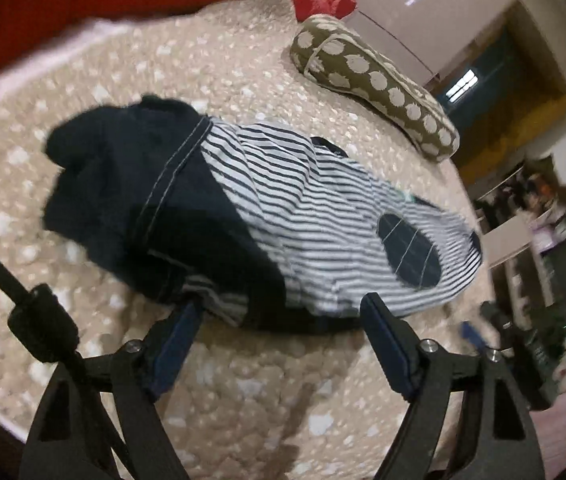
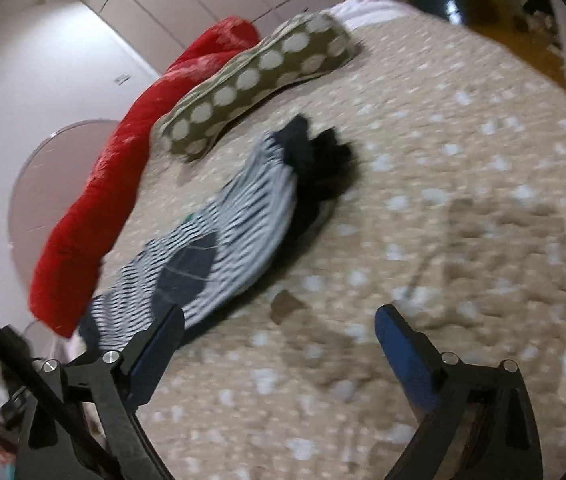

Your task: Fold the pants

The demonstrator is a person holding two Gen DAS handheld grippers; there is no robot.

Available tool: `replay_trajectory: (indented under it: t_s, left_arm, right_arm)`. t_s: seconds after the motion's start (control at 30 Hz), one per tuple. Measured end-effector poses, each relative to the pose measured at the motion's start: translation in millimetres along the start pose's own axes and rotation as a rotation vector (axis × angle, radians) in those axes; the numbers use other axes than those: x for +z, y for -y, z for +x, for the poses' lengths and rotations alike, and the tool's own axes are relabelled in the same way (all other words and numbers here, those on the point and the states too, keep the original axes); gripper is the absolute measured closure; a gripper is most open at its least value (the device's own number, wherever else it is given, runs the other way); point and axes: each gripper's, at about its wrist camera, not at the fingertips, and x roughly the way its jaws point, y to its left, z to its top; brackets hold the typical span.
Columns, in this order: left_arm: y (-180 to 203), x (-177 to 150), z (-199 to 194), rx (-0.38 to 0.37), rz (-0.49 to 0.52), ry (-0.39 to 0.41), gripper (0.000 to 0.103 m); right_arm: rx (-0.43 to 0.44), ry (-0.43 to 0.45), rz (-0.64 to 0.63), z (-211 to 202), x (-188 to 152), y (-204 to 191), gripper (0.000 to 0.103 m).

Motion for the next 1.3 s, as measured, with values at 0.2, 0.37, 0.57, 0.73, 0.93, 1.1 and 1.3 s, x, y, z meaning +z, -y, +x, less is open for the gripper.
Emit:
replay_trajectory:
  t_s: [0.2,0.37,0.57,0.73,0.93,1.1,1.3]
  left_arm:
    - [-7.2,25.6,23.1,-0.088,-0.055,-0.025,0.017]
    - [3.1,41.6,36.2,-0.028,-0.018,-0.024,0.037]
    - [24.1,50.5,38.4,0.059,0.089,-0.021,0.084]
    - [53.4,45.7,34.6,0.019,0.151,-0.014,0.085]
    - [66.3,26.3,48.0,0.041,0.165,-0.056,0.082]
    - [56.4,22.9,34.1,0.013,0.135,-0.056,0.077]
    - [30.8,31.5,-24.1,0.049,0.088,0.081,0.057]
  right_arm:
    - [0.002,-0.015,-0.020,45.0,33.9,-15.5,0.008]
    - [0.015,0.011,0.028,76.2,63.9,-14.1,0.037]
    - [0.106,0.025,0.142,64.2,66.3,1.7,0.094]
    - [0.073,0.098,0.141,13.6,51.6,7.8,0.094]
    - [0.026,0.118,0.168,-22.5,29.2,34.0,0.093]
    - [-0.024,0.115,0.175,-34.2,12.2,47.4,0.075]
    - [-0.190,0.170,0.064,-72.3,-2.1,42.3,0.035]
